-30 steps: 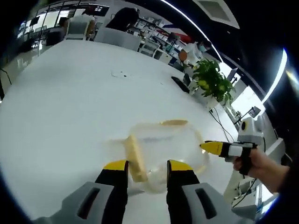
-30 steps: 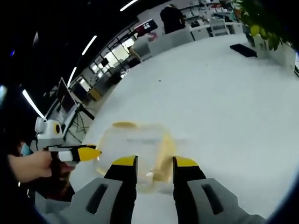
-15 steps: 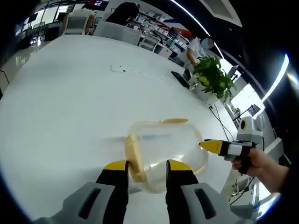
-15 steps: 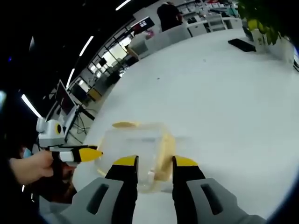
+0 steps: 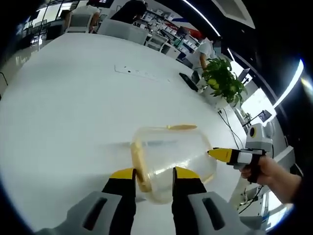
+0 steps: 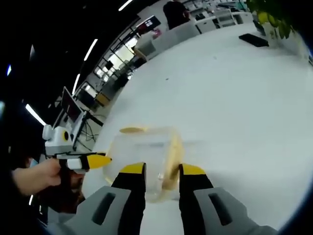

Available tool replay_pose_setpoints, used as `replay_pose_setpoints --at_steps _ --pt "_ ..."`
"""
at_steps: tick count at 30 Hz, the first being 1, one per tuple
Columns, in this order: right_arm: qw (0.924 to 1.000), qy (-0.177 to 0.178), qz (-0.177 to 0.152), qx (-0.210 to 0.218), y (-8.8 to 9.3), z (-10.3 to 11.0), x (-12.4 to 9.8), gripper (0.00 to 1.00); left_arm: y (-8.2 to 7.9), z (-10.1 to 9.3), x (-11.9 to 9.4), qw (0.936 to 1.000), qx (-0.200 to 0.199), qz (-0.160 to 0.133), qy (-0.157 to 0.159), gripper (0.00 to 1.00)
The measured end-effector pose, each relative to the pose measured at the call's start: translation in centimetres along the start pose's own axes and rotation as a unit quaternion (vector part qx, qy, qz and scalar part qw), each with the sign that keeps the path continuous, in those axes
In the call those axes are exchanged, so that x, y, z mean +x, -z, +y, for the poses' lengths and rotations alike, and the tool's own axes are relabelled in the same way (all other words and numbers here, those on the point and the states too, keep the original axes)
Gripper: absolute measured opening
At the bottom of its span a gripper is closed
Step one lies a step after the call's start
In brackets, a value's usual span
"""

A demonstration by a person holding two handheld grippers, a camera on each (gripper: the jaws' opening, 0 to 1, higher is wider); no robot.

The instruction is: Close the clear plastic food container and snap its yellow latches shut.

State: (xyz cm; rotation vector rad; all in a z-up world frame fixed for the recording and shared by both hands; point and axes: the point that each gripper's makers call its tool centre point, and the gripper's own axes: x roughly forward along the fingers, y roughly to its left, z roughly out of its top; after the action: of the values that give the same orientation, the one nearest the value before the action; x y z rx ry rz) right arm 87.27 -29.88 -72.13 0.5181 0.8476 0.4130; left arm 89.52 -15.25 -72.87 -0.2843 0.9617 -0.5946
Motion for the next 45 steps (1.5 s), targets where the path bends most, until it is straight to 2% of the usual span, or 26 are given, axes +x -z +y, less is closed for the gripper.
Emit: replay_pose_setpoints --at_steps 3,5,6,7,8,9,11,19,25,33,41,45 --pt "1.0000 -0.005 -0.001 0.002 -0.2 -0.1 0.1 0.24 -0.2 0.2 0.0 0.9999 -0.008 0.007 0.010 0.23" --pt "0.9999 -0.009 -0.002 0.003 -0.2 -0.1 0.1 0.25 -0.4 0.1 0.0 0.9999 0.004 0.004 0.013 0.24" --pt "0.9999 -0.009 -0.001 0.004 -0.2 -0.1 0.1 0.24 -0.7 0.1 0.0 0.9994 0.034 -0.001 0.010 0.24" --pt "0.9999 -0.009 0.002 0.005 -0.2 -0.1 0.0 0.24 -0.8 0.2 -0.1 0.9991 0.042 -0.001 0.007 0.23" --pt "1.0000 -0.006 0.003 -0.005 -0.2 -0.1 0.0 0.24 -1.1 0.0 -0.2 0.9967 0.081 0.002 0.000 0.23" --pt "0.9996 0.002 -0.003 -0.027 -0.5 -0.1 -0.1 0.23 -1.3 0.0 -0.3 0.9951 0.099 0.004 -0.004 0.22" --pt "0.9991 0.005 -0.006 -0.042 -1.0 0.3 -0.3 0.23 -2.0 -0.3 -0.6 0.9913 0.131 0.000 -0.002 0.20" --pt "0.9979 0.007 -0.015 -0.063 -2.7 0.7 -0.6 0.23 -3.7 -1.2 -1.2 0.9866 0.163 -0.003 0.008 0.20" --pt "0.9974 -0.006 -0.016 -0.071 -3.1 1.6 -0.5 0.16 -4.3 -2.1 -0.9 0.9823 0.186 0.002 0.023 0.20" --pt "0.9936 -0.018 0.009 -0.111 -3.0 2.8 0.7 0.17 -3.8 -3.2 -0.4 0.9663 0.252 0.034 0.039 0.18" --pt "0.9898 -0.029 0.022 -0.138 -3.3 3.9 1.8 0.17 -2.9 -5.0 0.4 0.9531 0.289 0.057 0.068 0.17" --pt "0.9870 -0.033 0.033 -0.154 -3.0 4.2 2.5 0.17 -2.3 -5.5 0.9 0.9415 0.320 0.073 0.077 0.17"
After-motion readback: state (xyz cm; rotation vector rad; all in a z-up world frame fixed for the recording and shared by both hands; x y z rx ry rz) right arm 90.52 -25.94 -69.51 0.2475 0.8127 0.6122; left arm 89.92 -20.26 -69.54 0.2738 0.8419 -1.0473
